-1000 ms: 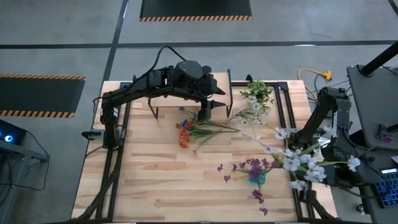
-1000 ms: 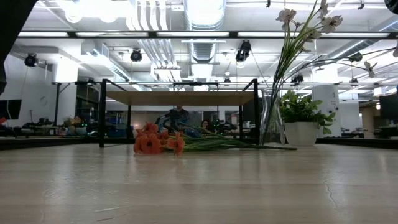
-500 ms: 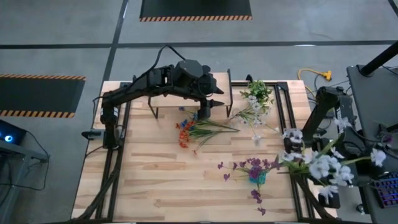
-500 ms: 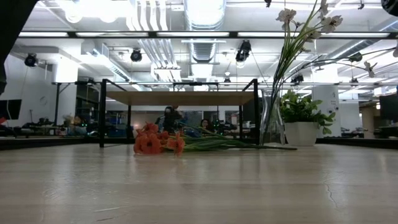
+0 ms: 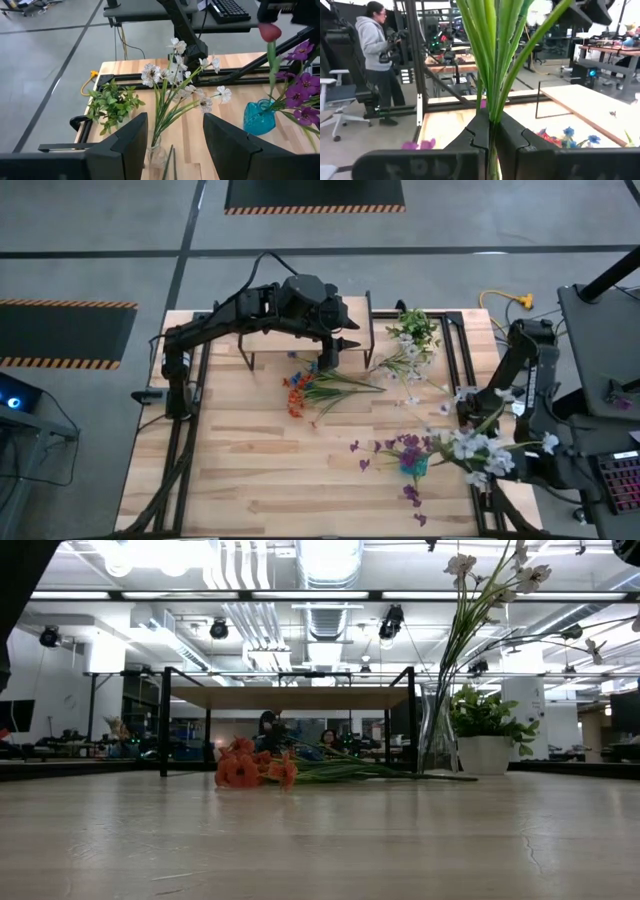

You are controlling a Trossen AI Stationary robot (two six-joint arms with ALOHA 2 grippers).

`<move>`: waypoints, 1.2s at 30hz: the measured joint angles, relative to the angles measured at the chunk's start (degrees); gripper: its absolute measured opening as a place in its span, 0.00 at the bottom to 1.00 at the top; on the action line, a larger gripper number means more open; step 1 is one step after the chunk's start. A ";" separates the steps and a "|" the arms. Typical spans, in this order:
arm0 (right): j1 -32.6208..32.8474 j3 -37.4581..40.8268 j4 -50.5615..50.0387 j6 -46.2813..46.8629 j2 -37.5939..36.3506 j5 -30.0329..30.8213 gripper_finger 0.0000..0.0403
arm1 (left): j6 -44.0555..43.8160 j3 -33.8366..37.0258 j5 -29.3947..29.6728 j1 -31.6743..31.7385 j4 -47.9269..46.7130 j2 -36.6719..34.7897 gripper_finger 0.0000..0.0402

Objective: Pick and place flowers into a vace then onto a shelf
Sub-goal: Put the white flowers into the blue flower vase

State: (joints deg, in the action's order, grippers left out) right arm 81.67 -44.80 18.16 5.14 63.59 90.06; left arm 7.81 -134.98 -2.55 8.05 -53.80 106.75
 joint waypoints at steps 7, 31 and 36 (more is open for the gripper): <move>-1.23 5.26 0.04 6.17 0.26 0.08 0.02 | -0.42 0.00 1.46 0.00 0.16 0.01 0.44; -3.20 2.10 0.25 4.90 3.09 -0.06 0.02 | -0.42 0.00 1.49 0.01 0.17 0.01 0.44; -1.92 -0.04 0.25 4.31 6.35 -0.07 0.02 | -0.42 0.00 1.49 0.00 -0.09 0.03 0.44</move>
State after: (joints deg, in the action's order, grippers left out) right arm 79.75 -44.84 18.41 9.45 69.94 90.00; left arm 7.40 -134.98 -1.06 8.05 -53.89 106.78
